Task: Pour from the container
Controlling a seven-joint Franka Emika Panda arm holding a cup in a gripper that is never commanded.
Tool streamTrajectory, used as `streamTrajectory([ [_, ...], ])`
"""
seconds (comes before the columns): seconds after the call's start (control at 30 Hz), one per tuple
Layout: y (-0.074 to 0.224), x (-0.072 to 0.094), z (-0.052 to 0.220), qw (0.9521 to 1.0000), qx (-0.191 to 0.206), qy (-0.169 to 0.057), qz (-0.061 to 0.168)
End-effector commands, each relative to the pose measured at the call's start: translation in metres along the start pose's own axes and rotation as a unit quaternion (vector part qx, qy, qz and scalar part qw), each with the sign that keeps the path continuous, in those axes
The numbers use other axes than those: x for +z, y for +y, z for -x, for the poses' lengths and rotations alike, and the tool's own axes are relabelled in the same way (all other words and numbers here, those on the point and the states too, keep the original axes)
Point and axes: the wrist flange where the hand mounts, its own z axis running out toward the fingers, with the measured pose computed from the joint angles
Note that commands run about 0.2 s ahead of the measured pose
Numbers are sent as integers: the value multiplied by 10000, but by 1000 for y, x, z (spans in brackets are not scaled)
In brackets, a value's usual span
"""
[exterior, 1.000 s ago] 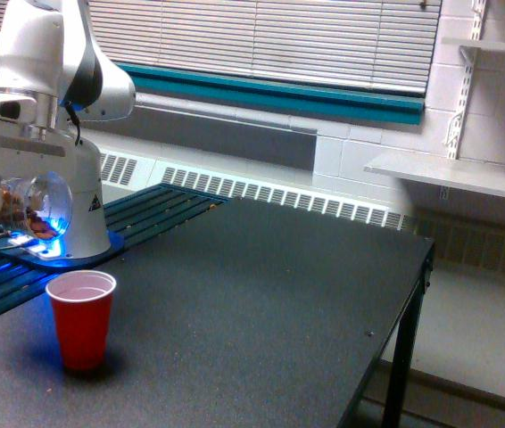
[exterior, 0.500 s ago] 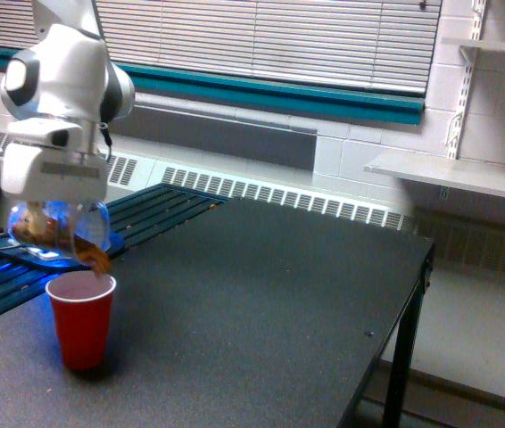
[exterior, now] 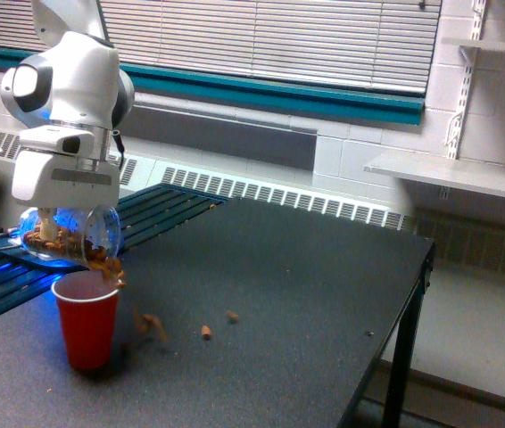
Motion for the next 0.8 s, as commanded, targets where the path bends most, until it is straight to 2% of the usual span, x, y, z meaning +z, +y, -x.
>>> streamTrajectory([
  [0.03, 2, -2, -6, 9996, 246, 119, -8],
  [0.8, 26, -5, -1, 9994, 319, 151, 64],
])
